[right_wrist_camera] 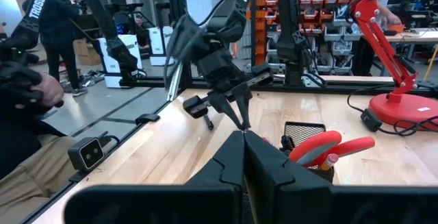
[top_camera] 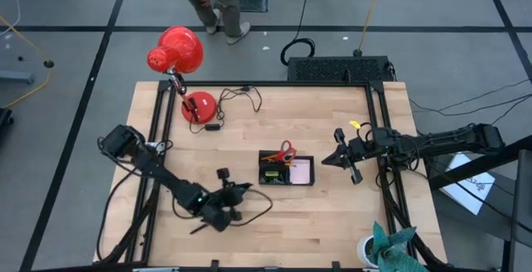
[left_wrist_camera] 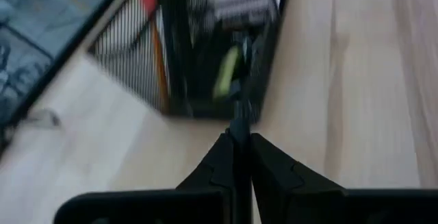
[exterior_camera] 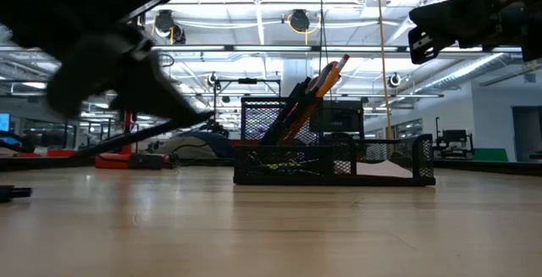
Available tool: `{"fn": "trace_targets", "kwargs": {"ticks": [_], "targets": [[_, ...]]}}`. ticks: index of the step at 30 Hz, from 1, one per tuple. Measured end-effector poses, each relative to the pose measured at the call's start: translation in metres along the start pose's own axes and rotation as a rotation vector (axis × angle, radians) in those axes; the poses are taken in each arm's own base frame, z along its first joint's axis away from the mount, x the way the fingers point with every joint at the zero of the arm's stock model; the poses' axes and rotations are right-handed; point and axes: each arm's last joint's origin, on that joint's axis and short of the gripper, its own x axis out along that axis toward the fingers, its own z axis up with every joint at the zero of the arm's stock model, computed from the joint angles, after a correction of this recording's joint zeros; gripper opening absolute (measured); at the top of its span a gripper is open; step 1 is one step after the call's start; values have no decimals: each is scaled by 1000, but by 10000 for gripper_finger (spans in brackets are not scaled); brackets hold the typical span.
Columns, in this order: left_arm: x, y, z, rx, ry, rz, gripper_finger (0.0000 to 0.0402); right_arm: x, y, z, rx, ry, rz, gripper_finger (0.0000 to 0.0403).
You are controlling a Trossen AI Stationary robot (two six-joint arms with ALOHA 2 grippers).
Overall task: Pick and place office supplies into organizer
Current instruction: Put the black pen into the black desk organizer
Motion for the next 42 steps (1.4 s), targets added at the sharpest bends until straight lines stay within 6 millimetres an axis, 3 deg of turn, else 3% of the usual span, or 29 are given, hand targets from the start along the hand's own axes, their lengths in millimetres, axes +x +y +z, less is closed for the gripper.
{"fn": "trace_targets", "kwargs": {"ticks": [4,8,11,15,19,23,28,42], "targets": [[18,18,34,56,-113,-74,31,0,0,0,-1,-4,0,0],[22,50,69,103,-266,-116,34,0,0,0,6,0,2,0],[20,77,88,127,-355,-146,27,0,0,0,8,4,4,0],[34,112,103,84,-467,-273,18,0,0,0,0,4,4,0],[59,131,105,69,-570,-413,24,0,0,0,-7,2,4,0],[85,136,98,59,-672,-531,25,0,0,0,-7,4,4,0],[109,137,85,27,-652,-554,19,0,0,0,-6,4,4,0],[124,134,73,-29,-589,-569,34,0,0,0,-15,5,4,0]]}}
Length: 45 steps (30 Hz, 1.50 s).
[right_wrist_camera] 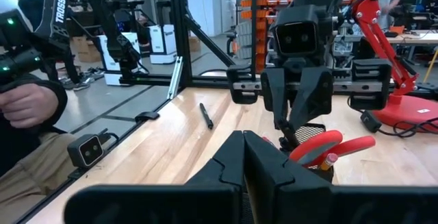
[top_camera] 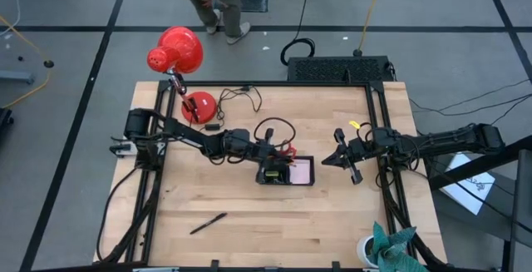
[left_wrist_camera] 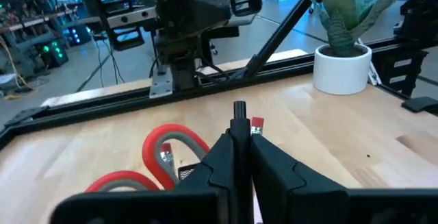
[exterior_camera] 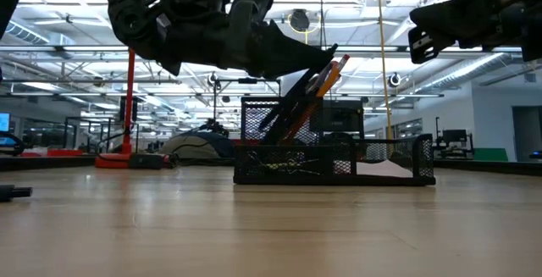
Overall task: Pick and place office supplies into organizer
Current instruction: Put the black pen into the black desk organizer
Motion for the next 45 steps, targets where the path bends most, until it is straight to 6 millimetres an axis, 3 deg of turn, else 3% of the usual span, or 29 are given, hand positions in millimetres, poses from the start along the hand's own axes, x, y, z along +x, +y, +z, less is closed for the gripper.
{"fn": "trace_targets", "kwargs": {"ticks": [8,13,18,26,30,38,45], "targets": [[0,0,-1,-27,7,11,112,0,0,0,8,0,0,0],[-1,1,1,-29,4,22,139,0,0,0,8,0,0,0],[-13,-6,28,-19,83,0,143,0,0,0,8,1,0,0],[-48,-72,89,7,554,76,127,0,0,0,9,3,0,0],[-60,-111,100,-104,726,67,117,0,0,0,7,1,-1,0],[-77,-164,69,-431,1059,250,115,1,-1,0,9,3,-3,0],[-65,-200,30,-455,1243,171,165,2,-1,0,15,-2,-5,0]]}}
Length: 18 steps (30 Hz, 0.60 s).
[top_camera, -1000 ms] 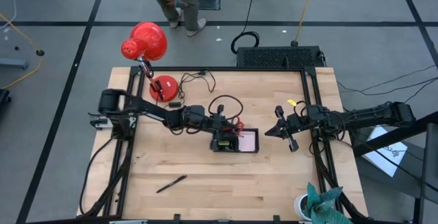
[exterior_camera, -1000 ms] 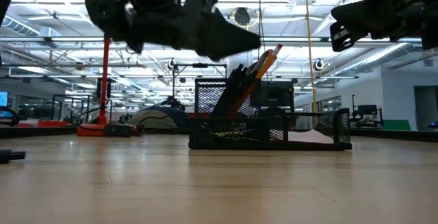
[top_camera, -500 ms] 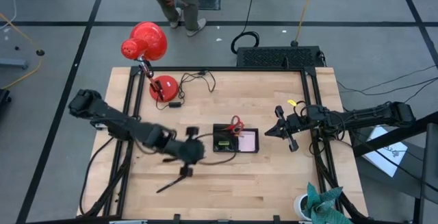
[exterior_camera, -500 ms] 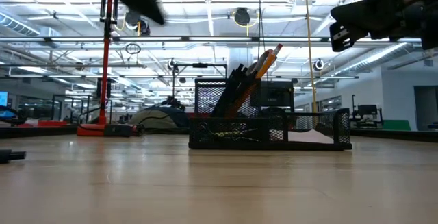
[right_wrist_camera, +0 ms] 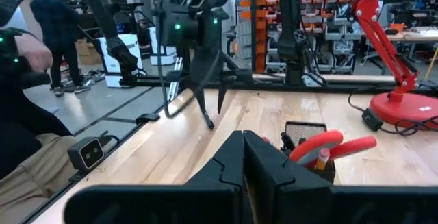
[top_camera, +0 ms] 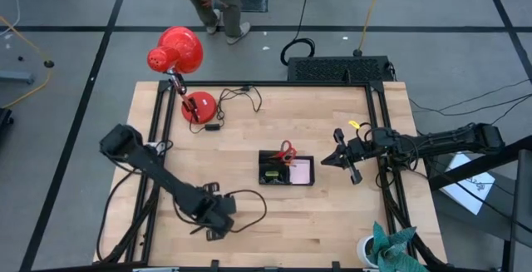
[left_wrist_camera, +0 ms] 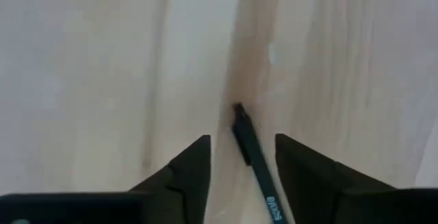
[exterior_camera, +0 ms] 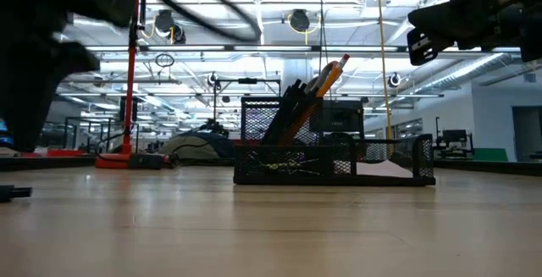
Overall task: Pick and place office supplies into organizer
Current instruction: Put the black pen into the black desk organizer
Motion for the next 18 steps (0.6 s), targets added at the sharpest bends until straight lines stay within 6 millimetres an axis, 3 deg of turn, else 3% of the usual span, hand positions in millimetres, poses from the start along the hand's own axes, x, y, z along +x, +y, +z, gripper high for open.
{"fn": "trace_targets", "kwargs": {"ticks": [9,13,18], "targets": [[34,-7,1,-61,111,-20,253,1,0,0,-1,-2,0,0],[49,-7,-1,-85,130,37,255,1,0,0,0,-1,0,0],[62,-9,-5,-71,157,87,226,1,0,0,-1,-2,0,0]]}}
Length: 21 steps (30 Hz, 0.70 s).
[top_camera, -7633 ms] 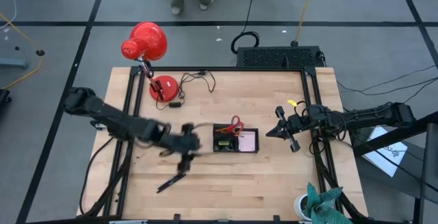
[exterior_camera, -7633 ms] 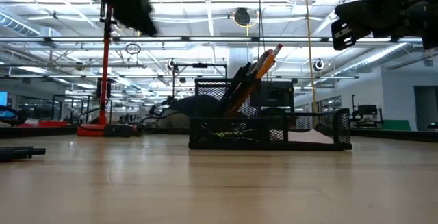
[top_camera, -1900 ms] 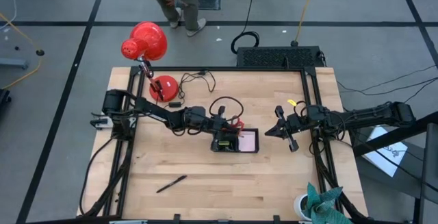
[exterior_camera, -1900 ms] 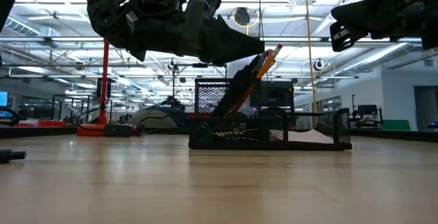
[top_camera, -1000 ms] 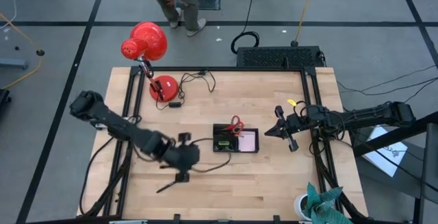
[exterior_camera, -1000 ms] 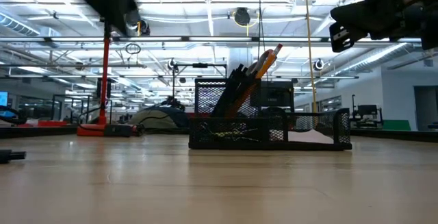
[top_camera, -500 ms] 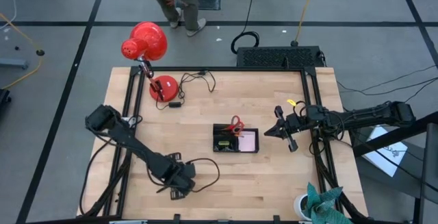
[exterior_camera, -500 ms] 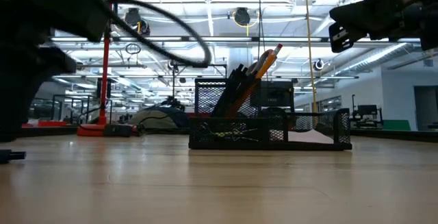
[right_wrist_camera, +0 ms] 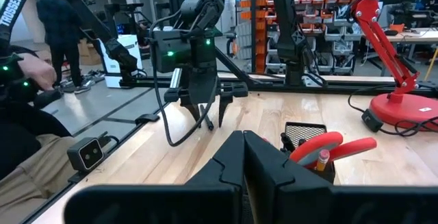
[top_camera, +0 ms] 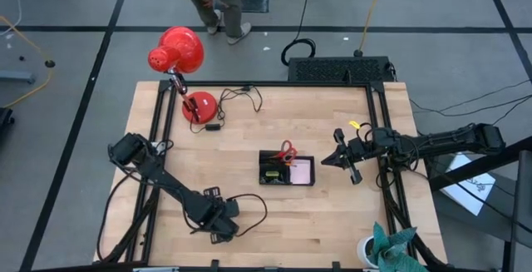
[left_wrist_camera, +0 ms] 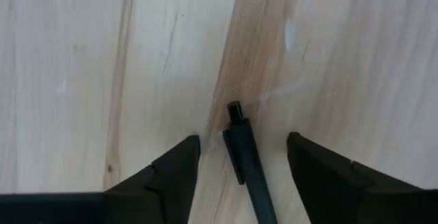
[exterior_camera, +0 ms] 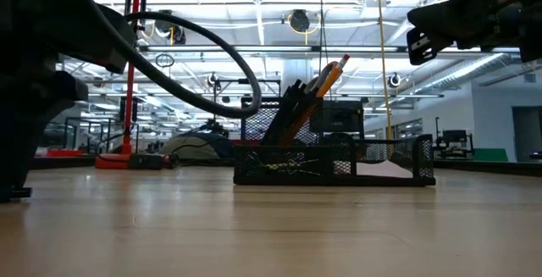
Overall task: Pick and place office supplies into organizer
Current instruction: Put the black pen into the black desk organizer
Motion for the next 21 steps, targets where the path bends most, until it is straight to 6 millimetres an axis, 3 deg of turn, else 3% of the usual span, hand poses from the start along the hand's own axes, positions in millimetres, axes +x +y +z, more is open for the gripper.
{"fn": "trace_targets", "kwargs": {"ticks": [14,21], "targets": [[0,-8,-6,65,-81,34,89,0,0,0,0,-1,0,0],[0,-8,-6,110,-92,43,43,0,0,0,0,-1,0,0]]}}
